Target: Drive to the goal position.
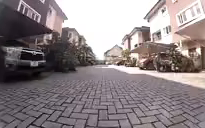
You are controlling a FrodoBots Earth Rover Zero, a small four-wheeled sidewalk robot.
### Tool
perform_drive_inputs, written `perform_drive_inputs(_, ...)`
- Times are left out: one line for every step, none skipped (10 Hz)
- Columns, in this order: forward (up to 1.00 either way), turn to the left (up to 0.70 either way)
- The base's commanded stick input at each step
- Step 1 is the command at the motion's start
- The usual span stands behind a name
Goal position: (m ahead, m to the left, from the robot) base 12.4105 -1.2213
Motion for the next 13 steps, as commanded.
perform_drive_inputs(0.69,0.03)
perform_drive_inputs(0.69,0.03)
perform_drive_inputs(0.69,0.03)
perform_drive_inputs(0.69,0.03)
perform_drive_inputs(0.69,0.03)
perform_drive_inputs(0.69,0.03)
perform_drive_inputs(0.69,0.03)
perform_drive_inputs(0.69,0.03)
perform_drive_inputs(0.69,0.03)
perform_drive_inputs(0.69,0.03)
perform_drive_inputs(0.69,0.03)
perform_drive_inputs(0.69,0.03)
perform_drive_inputs(0.69,0.03)
